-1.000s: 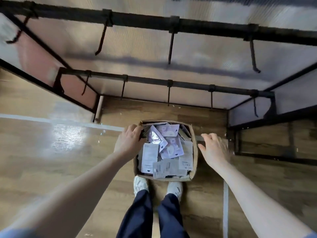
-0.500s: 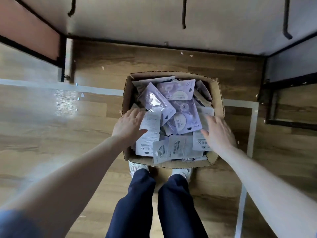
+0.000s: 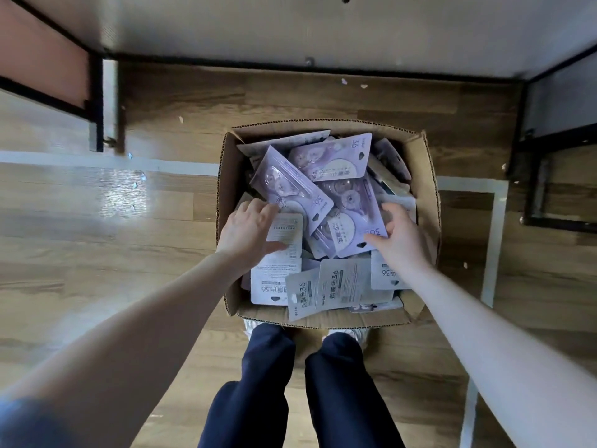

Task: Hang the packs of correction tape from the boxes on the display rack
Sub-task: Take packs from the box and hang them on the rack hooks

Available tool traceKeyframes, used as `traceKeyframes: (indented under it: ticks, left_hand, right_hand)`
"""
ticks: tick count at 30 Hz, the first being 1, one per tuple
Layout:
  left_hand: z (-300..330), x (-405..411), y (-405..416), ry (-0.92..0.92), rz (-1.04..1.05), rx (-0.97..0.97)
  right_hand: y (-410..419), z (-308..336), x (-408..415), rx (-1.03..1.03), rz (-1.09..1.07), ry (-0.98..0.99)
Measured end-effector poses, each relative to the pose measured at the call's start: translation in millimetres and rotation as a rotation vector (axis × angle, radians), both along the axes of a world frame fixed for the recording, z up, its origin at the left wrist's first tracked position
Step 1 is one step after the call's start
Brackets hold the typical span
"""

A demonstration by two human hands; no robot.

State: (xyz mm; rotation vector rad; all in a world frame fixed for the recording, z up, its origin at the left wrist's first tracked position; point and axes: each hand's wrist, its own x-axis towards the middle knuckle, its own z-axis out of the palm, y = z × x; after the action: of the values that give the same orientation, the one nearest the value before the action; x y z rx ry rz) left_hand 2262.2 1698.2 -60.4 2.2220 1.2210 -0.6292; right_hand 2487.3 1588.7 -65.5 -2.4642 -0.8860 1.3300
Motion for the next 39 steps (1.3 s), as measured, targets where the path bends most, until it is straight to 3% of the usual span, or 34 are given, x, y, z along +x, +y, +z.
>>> traceKeyframes:
  ticks: [11,25,39]
  left_hand:
    - [56.4,-8.1,8.7,-0.021,0.132,-0.15]
    - [204.0,-2.2,35.8,-0.146,0.128,-0.041]
    - [393.7,-2.6,77.9,-0.263,0.161,0.182]
  right_hand:
    - [-4.6,41.7,6.7,-0.092,-0.191,0.148]
    - [-5.7,180.8,28.3,-0.079,0.028,-0.133]
    - [51.7,377.1,35.0,0.077,0.195,-0.335]
